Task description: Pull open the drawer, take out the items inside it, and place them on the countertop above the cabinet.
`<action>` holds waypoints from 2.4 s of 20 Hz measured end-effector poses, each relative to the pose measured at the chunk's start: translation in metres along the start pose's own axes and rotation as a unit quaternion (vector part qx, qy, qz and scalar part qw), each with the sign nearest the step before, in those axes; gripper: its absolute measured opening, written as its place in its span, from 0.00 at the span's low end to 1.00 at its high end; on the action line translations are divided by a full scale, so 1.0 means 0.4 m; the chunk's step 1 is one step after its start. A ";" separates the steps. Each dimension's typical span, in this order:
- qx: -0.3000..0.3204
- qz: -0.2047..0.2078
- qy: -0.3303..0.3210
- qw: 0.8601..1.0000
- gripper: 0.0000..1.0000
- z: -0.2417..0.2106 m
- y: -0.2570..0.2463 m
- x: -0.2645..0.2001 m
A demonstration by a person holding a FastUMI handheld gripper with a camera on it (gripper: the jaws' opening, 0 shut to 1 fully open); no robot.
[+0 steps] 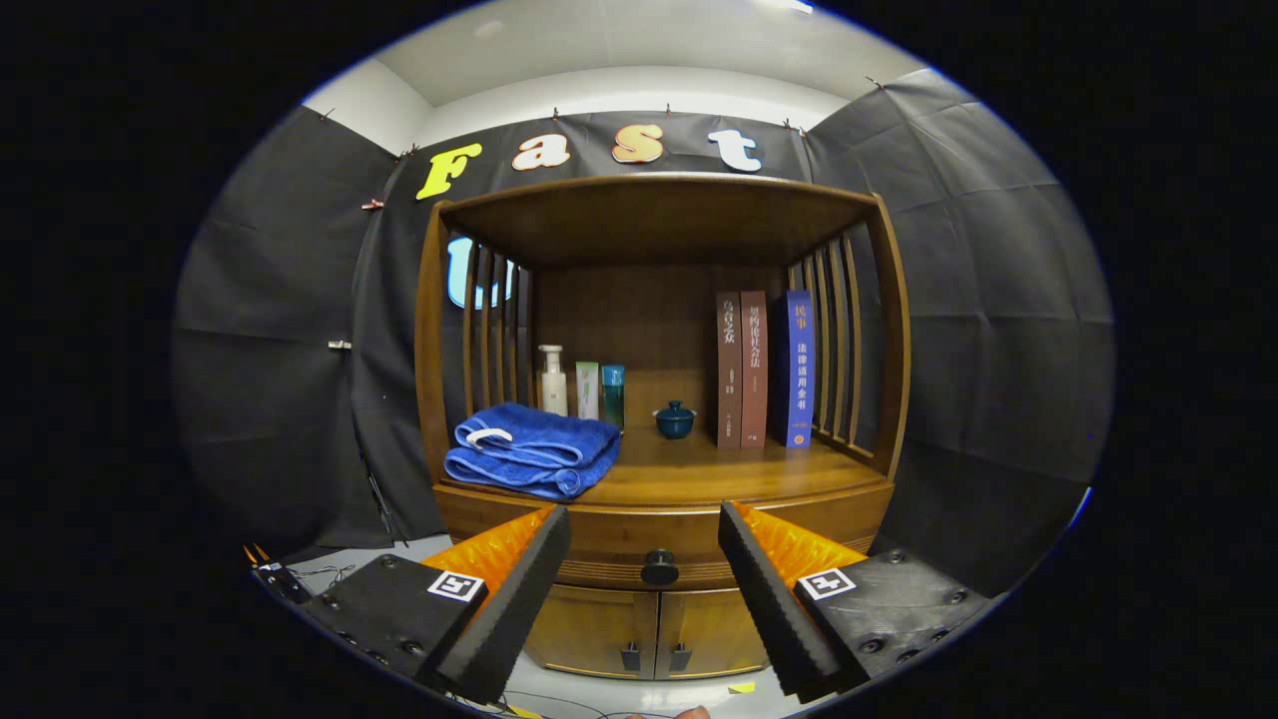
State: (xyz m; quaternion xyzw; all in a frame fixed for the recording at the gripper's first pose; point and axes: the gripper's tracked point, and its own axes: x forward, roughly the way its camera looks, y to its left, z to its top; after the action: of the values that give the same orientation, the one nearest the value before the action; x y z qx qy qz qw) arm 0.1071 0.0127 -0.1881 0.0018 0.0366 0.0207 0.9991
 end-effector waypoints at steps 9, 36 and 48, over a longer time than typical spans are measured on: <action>0.001 -0.018 0.068 0.998 1.00 -0.255 -0.052 0.204; 0.004 -0.017 0.098 0.995 0.34 -0.352 -0.036 0.075; 0.003 -0.015 0.108 0.994 0.34 -0.365 -0.029 -0.124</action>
State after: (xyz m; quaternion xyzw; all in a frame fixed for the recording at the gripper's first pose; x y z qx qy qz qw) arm 0.0474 -0.0005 -0.3302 0.0022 0.1440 0.0059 0.9896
